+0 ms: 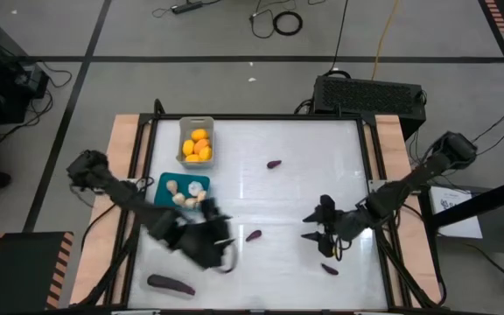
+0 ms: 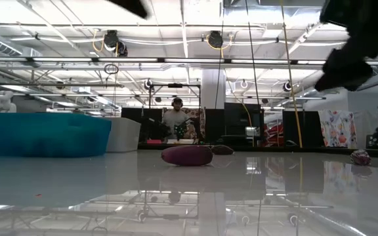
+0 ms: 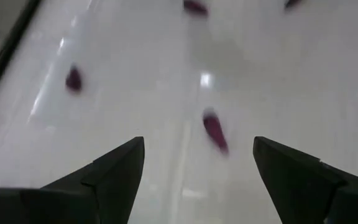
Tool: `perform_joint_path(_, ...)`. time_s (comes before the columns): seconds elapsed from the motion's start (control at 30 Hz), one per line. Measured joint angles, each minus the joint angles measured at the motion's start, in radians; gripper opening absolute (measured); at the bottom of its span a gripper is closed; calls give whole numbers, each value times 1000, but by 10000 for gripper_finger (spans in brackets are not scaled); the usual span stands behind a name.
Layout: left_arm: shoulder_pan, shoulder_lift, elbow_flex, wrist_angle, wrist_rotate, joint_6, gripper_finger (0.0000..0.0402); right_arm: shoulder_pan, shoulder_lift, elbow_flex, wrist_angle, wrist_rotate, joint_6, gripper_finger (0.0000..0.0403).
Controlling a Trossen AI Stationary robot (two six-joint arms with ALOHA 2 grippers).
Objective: Sort produce into baskets
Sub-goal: Put the purple eggplant into the transparent bin
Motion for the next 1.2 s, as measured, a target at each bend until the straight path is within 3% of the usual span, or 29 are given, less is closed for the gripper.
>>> perform_joint_path(0.17, 117, 96, 0, 285, 45, 177, 308, 71, 0, 0, -64, 31, 69, 248)
perform_joint_path(0.33, 183, 190, 0, 459, 52, 202, 308, 142, 0, 0, -93, 125, 71, 248)
perform_joint_path(0.87, 224, 438, -1, 776, 74, 173, 308, 172, 0, 0, -114, 196, -28, 248)
perform_joint_path(1.2, 236, 459, -1, 752, 49, 103, 308, 170, 0, 0, -115, 195, -54, 248)
